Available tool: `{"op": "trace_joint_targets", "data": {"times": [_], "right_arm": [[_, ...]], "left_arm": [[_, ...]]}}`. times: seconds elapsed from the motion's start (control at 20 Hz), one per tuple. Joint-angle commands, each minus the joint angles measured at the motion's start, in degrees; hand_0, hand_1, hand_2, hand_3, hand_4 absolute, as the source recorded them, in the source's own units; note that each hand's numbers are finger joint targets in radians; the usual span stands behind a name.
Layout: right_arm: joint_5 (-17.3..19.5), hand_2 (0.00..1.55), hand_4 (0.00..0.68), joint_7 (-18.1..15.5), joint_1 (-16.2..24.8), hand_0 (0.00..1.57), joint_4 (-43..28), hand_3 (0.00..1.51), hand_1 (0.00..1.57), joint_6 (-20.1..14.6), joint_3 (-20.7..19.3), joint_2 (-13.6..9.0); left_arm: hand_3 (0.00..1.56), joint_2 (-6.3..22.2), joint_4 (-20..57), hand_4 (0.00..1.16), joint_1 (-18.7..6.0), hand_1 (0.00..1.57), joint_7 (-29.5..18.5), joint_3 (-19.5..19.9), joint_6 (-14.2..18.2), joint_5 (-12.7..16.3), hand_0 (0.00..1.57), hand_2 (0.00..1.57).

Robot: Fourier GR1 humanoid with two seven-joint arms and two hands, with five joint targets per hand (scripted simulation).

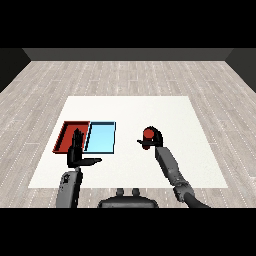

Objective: Pick the red can and put it in the red box

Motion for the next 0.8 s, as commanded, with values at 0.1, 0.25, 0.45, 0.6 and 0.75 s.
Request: {"op": "trace_joint_targets", "data": {"times": [0.1, 0.25, 0.45, 0.6, 0.75], "right_arm": [[-0.36, 1.45, 0.659, 3.83, -0.61, 1.46, -8.32, 1.41, 1.46, -2.26, 0.27, 0.66], [0.55, 1.44, 0.656, 3.52, 4.97, 1.43, -13.53, 1.40, 1.43, -0.83, 2.02, -0.54], [-1.04, 1.45, 0.647, 5.12, 3.63, 1.45, -17.50, 1.41, 1.45, -2.00, 2.59, 0.44], [-0.85, 1.45, 0.651, 7.59, 6.80, 1.44, -24.90, 1.42, 1.44, -2.60, 4.00, -0.33], [-1.18, 1.44, 0.650, 9.56, 3.54, 1.42, -23.20, 1.42, 1.42, -4.14, 4.01, 1.23]], "left_arm": [[0.00, -0.43, 2.19, 0.00, -1.98, 0.00, 0.24, -0.31, -0.28, 0.37, 0.00, 0.00], [0.00, 1.01, -0.29, 0.00, -1.60, 0.00, 4.83, -0.43, -0.54, 0.20, 0.00, 0.00], [0.00, -0.09, 2.49, 0.00, -2.41, 0.00, 3.11, -3.87, -1.38, -2.28, 0.00, 0.00], [0.00, -1.17, 1.37, 0.00, -2.93, 0.00, 4.30, -6.31, -1.52, -2.67, 0.00, 0.00], [0.00, -1.86, 4.92, 0.00, -5.39, 0.00, 4.47, -13.30, 4.52, -2.39, 0.00, 0.00]]}}
